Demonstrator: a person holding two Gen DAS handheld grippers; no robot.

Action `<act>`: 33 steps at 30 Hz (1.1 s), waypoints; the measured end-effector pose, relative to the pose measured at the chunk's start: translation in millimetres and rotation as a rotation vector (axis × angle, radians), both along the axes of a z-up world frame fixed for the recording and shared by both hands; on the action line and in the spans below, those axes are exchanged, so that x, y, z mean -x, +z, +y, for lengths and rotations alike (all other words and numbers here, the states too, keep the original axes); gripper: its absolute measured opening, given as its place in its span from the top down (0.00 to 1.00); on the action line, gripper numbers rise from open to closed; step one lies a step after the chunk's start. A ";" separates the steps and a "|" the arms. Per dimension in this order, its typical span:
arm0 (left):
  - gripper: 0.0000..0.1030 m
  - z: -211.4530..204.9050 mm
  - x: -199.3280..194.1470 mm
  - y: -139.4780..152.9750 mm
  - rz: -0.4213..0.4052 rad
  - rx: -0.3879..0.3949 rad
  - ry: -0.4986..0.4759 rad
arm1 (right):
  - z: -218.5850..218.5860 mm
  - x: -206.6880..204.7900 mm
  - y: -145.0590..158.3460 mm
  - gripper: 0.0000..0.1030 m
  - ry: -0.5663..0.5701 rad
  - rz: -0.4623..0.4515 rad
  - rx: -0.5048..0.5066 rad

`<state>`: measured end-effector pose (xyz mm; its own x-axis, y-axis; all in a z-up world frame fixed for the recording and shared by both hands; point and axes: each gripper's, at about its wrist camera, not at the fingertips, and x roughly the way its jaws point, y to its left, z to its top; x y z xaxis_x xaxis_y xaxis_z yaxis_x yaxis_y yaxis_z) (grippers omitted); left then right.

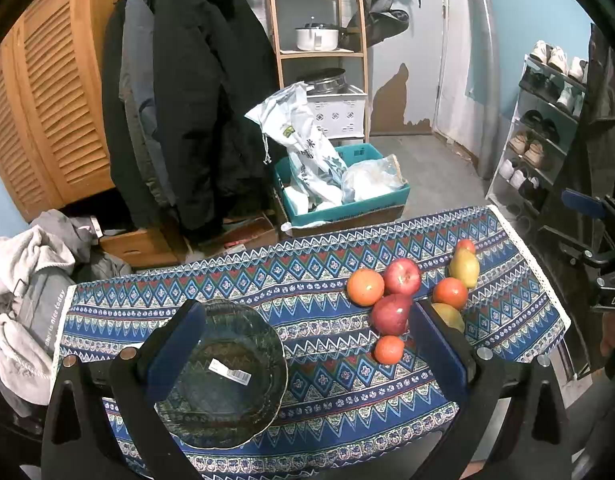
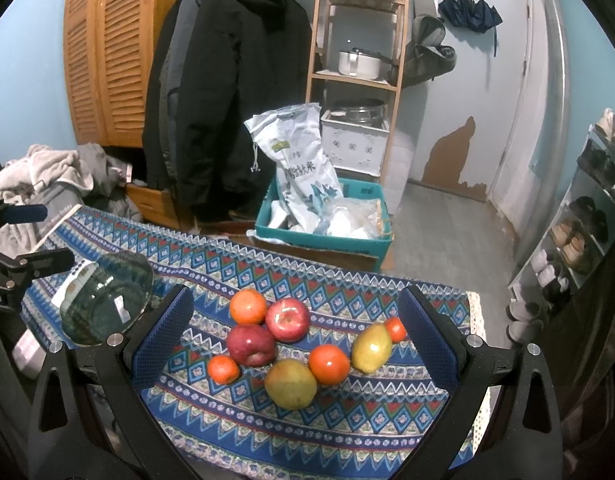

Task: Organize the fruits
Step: 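Grasp the small orange with the left tool while the right tool grasps the large green pear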

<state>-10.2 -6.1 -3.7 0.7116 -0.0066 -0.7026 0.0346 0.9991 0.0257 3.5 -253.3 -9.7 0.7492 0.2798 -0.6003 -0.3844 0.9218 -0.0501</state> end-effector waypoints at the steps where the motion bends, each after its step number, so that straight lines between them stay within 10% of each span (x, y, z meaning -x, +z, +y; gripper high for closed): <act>1: 0.01 -0.3 0.0 -0.1 0.003 -0.001 0.000 | -1.1 -0.9 -1.2 0.03 -0.002 0.005 0.001; 33: 0.01 -43.9 -84.2 -154.3 0.418 -0.004 -0.115 | -0.1 -82.6 -171.6 0.03 -0.051 0.595 0.077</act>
